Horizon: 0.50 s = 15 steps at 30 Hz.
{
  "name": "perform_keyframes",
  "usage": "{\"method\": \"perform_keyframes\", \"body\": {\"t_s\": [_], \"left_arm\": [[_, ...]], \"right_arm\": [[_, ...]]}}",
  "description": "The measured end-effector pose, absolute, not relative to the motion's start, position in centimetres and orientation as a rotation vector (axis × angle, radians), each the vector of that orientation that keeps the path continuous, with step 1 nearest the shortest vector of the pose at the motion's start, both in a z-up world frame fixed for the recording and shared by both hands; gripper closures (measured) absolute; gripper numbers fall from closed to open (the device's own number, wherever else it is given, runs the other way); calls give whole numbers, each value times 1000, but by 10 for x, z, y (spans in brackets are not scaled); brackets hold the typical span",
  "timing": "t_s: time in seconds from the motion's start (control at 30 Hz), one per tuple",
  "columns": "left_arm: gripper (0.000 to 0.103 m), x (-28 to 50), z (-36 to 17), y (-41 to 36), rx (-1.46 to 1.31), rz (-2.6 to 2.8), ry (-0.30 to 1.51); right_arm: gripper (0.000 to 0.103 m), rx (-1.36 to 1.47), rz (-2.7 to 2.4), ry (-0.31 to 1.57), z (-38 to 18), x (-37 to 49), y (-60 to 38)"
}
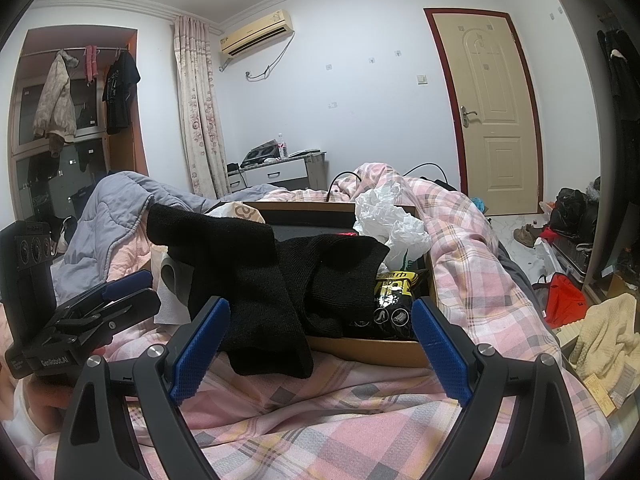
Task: Organize soft objects
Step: 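Close the left gripper on the white plastic bag and grey cloth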
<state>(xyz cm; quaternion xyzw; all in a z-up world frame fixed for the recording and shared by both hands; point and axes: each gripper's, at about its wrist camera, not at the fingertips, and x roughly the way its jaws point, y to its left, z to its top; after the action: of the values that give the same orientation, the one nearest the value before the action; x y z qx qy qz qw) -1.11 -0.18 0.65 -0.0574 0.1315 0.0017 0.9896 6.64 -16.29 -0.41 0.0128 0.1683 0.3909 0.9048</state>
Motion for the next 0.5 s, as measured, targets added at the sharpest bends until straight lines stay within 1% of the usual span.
{"method": "perform_keyframes", "body": {"t_s": [0.3,0.5], "left_arm": [[15,-8,5,-5,-122,8,258],[15,-17,10,-5,-109,31,220]], "right_arm": [[11,26,808,347,-4,66,-163],[11,27,807,348,-4,66,-163]]}}
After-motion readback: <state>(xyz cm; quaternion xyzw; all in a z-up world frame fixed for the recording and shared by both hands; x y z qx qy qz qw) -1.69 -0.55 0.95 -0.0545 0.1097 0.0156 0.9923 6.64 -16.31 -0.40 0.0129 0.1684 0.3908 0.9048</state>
